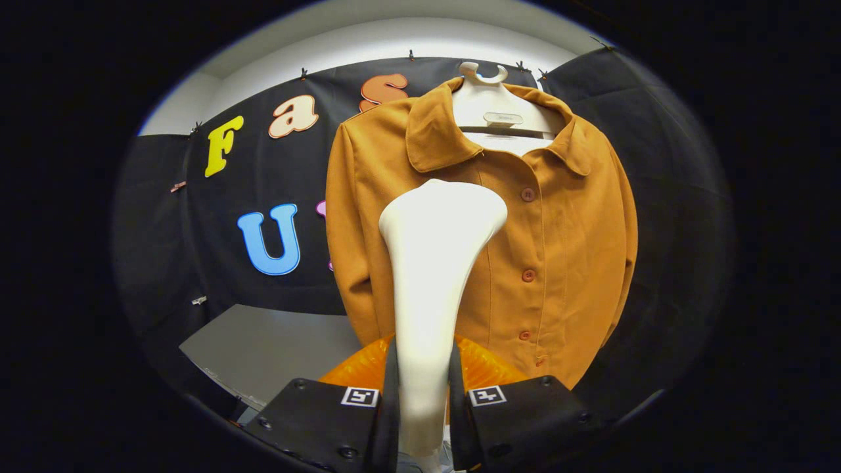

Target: Iron the clothes twice with a garment steamer, once on the left side and once on the right side.

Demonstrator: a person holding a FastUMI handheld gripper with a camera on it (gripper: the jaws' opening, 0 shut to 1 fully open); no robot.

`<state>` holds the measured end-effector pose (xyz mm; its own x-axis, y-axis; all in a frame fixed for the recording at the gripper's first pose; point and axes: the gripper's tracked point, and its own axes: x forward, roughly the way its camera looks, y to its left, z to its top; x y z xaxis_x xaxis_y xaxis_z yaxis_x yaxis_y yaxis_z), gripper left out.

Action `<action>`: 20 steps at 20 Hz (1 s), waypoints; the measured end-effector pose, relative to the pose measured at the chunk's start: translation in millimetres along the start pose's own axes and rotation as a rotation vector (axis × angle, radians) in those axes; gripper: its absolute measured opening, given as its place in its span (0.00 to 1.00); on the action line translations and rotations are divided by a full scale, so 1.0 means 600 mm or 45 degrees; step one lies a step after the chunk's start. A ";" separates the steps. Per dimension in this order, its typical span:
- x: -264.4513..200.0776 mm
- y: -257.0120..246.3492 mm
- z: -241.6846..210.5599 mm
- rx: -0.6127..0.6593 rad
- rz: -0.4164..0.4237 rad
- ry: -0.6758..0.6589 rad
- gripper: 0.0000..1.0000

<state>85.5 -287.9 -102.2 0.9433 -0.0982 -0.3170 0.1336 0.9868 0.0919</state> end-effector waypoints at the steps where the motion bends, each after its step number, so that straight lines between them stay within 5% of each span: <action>1: 0.009 -0.001 -0.005 0.008 0.024 0.013 0.35; 7: 0.038 -0.010 -0.057 0.106 0.144 0.127 0.35; 20: 0.059 -0.048 -0.235 0.216 0.163 0.434 0.35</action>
<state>72.1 -301.5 -249.2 0.8047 0.1010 -0.5850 0.0964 0.9501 0.2966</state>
